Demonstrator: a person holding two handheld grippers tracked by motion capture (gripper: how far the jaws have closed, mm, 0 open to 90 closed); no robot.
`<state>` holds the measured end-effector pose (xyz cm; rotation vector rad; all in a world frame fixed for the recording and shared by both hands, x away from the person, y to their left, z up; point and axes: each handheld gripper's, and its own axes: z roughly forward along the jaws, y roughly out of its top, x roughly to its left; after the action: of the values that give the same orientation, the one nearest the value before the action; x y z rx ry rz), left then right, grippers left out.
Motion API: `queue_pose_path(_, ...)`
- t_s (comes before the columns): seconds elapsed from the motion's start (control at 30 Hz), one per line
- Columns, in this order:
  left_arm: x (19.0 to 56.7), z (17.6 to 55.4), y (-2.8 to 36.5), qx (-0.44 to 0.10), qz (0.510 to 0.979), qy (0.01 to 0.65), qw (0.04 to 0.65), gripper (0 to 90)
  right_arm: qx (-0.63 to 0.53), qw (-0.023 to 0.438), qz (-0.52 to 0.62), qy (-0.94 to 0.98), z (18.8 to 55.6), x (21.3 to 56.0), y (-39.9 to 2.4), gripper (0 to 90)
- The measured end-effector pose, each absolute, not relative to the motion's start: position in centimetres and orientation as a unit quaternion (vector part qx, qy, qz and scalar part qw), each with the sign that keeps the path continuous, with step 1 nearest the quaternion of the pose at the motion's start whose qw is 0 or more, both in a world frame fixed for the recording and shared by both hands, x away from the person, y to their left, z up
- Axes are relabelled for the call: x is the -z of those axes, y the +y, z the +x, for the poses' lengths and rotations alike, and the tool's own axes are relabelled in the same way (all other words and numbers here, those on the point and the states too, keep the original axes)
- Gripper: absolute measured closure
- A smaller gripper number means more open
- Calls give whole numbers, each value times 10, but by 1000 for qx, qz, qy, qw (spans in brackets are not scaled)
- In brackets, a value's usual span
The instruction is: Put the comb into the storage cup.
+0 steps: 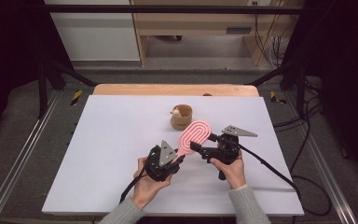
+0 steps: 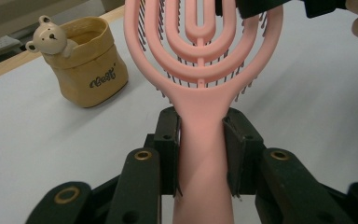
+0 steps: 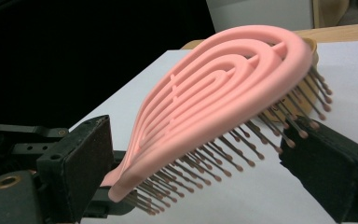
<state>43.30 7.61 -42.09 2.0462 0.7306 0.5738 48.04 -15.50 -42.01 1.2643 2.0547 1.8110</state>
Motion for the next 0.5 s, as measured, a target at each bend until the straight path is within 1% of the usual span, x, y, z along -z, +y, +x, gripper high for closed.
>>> queue_pose_path(0.37,421,429,72,-231,820,287,437,690,-602,44,422,676,482,421,-154,216)
queue_pose_path(0.5,421,428,71,-232,820,287,438,690,-603,34,423,676,483,422,-154,291)
